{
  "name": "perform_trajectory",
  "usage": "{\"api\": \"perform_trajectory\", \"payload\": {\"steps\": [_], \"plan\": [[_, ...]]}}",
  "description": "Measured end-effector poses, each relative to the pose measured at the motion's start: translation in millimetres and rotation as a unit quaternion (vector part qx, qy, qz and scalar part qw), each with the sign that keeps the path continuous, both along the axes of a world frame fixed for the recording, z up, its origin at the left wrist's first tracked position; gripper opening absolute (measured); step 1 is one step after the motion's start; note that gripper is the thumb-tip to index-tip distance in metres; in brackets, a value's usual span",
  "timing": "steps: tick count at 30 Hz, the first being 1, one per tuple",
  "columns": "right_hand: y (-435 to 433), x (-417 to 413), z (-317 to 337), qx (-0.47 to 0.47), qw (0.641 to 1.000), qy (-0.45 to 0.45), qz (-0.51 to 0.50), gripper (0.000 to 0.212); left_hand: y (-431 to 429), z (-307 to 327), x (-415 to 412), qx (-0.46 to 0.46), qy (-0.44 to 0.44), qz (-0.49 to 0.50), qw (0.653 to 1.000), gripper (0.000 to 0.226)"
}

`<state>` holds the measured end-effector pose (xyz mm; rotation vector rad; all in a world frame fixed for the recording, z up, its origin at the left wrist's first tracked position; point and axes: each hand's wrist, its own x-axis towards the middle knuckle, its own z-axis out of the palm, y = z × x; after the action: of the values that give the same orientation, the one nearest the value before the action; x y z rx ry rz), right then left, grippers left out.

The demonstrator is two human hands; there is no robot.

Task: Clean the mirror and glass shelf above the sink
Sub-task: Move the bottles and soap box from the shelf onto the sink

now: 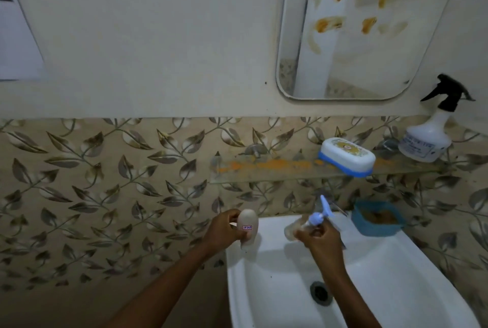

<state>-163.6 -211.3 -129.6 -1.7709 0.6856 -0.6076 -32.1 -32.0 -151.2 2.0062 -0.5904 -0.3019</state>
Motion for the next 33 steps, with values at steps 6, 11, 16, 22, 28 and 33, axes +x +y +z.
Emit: {"api": "perform_trajectory", "payload": {"steps": [6,11,16,22,28,33], "plan": [[1,46,-68,0.019,0.995,0.099,0.028,0.041,-20,-45,26,0.007,-0.013,0.086,0.996,0.033],[-3,93,-86,-0.043,0.991,0.117,0.053,0.035,-29,-63,44,0.029,-0.019,0.084,0.996,0.031],[-2,111,-102,-0.119,0.98,0.15,0.058,0.034,-28,-80,49,0.029,-0.017,0.098,0.995,0.031],[1,116,-111,-0.147,0.975,0.157,0.057,0.041,-29,-87,50,0.027,-0.006,0.094,0.995,0.03],[-2,120,-115,-0.136,0.976,0.16,0.057,0.035,-27,-93,47,0.03,-0.012,0.107,0.994,0.043],[-1,120,-117,-0.138,0.973,0.177,0.054,0.054,-27,-93,44,0.043,-0.034,0.086,0.995,0.064]]}}
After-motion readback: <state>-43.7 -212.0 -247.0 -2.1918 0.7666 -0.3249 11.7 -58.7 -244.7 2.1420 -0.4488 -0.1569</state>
